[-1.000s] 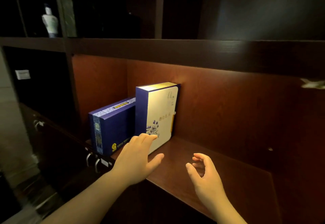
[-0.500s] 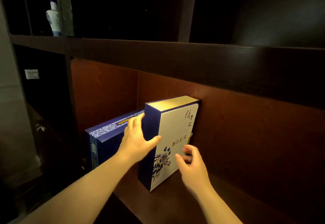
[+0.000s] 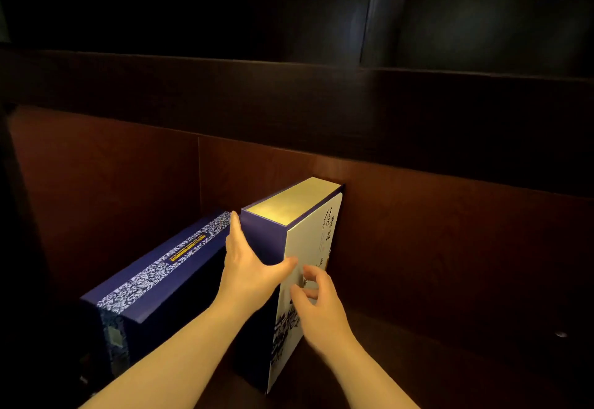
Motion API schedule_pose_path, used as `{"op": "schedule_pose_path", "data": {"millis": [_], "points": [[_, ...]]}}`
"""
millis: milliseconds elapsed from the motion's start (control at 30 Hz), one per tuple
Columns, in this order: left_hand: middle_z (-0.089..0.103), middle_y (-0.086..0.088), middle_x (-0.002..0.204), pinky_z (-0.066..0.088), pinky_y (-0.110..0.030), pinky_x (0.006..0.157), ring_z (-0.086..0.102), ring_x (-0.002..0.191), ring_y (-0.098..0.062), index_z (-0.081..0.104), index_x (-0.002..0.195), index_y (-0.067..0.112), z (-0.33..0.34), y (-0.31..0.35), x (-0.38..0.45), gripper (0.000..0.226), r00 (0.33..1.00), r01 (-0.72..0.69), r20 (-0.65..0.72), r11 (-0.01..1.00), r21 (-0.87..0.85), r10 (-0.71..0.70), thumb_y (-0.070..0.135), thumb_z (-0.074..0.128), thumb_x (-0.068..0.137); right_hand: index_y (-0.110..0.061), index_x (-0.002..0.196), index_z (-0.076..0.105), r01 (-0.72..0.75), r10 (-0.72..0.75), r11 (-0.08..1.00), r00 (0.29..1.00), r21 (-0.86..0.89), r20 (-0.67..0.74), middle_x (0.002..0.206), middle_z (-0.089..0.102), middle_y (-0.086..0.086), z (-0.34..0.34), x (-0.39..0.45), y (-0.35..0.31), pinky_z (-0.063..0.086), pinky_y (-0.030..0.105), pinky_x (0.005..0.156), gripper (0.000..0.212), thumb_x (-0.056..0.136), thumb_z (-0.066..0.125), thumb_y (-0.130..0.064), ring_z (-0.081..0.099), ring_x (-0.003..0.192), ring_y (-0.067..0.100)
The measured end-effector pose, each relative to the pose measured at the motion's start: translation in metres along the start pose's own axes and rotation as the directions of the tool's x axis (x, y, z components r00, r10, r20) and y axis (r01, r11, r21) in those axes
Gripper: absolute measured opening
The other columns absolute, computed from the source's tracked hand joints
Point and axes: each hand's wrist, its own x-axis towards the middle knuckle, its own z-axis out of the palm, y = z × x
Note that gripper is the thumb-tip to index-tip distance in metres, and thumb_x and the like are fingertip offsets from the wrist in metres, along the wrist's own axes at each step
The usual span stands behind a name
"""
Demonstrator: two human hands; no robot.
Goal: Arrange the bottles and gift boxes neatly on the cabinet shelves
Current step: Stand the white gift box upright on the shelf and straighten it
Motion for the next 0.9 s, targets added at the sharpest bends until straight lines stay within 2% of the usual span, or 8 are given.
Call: {"op": "schedule_pose_path", "data": {"millis": [100,200,300,367,467,633,733,900], "points": [[0.025,0.0,0.164,0.029,-0.031,0.108,0.026,0.148,-0.019,0.007,0.161,0.022,0.002,-0.004,0.004,0.131,1.0,-0.019,0.005,1.0,0.011,0.019,0.04,0.093,0.064,-0.041,0.136,0.043,-0.051,0.054,0.997,0.997,0.051,-0.058,0.131,0.049,-0.02,0.007,0.009,0.003,0.045,0.016,0.08,0.041,0.096,0.055,-0.043,0.053,0.109,0.0],[0.027,0.0,0.162,0.03,-0.031,0.107,0.028,0.146,-0.021,0.011,0.16,0.019,-0.001,-0.005,0.005,0.127,0.999,-0.029,0.015,0.999,0.038,0.028,0.041,0.091,0.064,-0.041,0.137,0.042,-0.106,0.127,0.981,0.984,0.162,-0.124,0.139,0.049,-0.011,0.001,0.032,0.003,0.046,0.033,0.1,0.039,0.099,0.049,-0.043,0.05,0.122,0.009],[0.028,0.0,0.161,0.029,-0.029,0.104,0.028,0.146,-0.021,0.009,0.16,0.02,-0.006,-0.005,0.005,0.127,0.999,-0.036,0.04,0.998,0.046,0.034,0.043,0.091,0.065,-0.037,0.145,0.039,-0.118,0.169,0.961,0.967,0.251,-0.193,0.145,0.048,-0.009,-0.013,0.07,-0.007,0.039,0.041,0.108,0.048,0.099,0.044,-0.048,0.046,0.128,0.012],[0.026,0.001,0.161,0.03,-0.029,0.106,0.028,0.146,-0.02,0.006,0.16,0.021,-0.009,-0.005,0.005,0.129,0.998,-0.032,0.053,0.998,0.052,0.029,0.045,0.09,0.065,-0.039,0.146,0.039,-0.116,0.185,0.955,0.952,0.273,-0.242,0.143,0.05,-0.01,-0.021,0.096,-0.017,0.038,0.041,0.105,0.054,0.095,0.04,-0.057,0.047,0.126,0.012],[0.024,0.003,0.162,0.029,-0.029,0.107,0.026,0.147,-0.018,0.004,0.16,0.023,-0.012,-0.007,0.005,0.13,0.998,-0.033,0.056,0.998,0.061,0.03,0.048,0.089,0.066,-0.043,0.144,0.04,-0.119,0.199,0.951,0.943,0.287,-0.267,0.131,0.057,-0.013,-0.031,0.132,-0.03,0.04,0.038,0.093,0.059,0.089,0.036,-0.067,0.052,0.119,0.012],[0.022,0.007,0.163,0.027,-0.027,0.108,0.023,0.148,-0.016,0.001,0.16,0.026,-0.013,-0.008,0.006,0.131,0.997,-0.023,0.069,0.997,0.069,0.019,0.05,0.088,0.066,-0.038,0.135,0.05,-0.147,0.267,0.914,0.919,0.377,-0.29,0.112,0.066,-0.006,-0.039,0.172,-0.028,0.044,0.034,0.072,0.059,0.086,0.034,-0.067,0.06,0.101,0.015],[0.021,0.008,0.164,0.025,-0.028,0.11,0.022,0.149,-0.015,-0.001,0.16,0.027,-0.014,-0.008,0.005,0.131,0.997,-0.018,0.078,0.998,0.068,0.013,0.051,0.088,0.067,-0.036,0.14,0.046,-0.171,0.299,0.897,0.914,0.407,-0.275,0.109,0.062,-0.008,-0.041,0.184,-0.019,0.041,0.04,0.084,0.065,0.087,0.034,-0.071,0.056,0.095,0.013],[0.018,0.009,0.166,0.023,-0.028,0.113,0.02,0.151,-0.014,-0.003,0.161,0.028,-0.016,-0.008,0.004,0.131,0.996,0.006,0.085,0.998,0.059,-0.011,0.049,0.088,0.068,-0.034,0.141,0.045,-0.205,0.339,0.869,0.909,0.45,-0.241,0.096,0.056,-0.014,-0.043,0.192,-0.008,0.038,0.043,0.085,0.065,0.089,0.038,-0.072,0.051,0.085,0.009]]}}
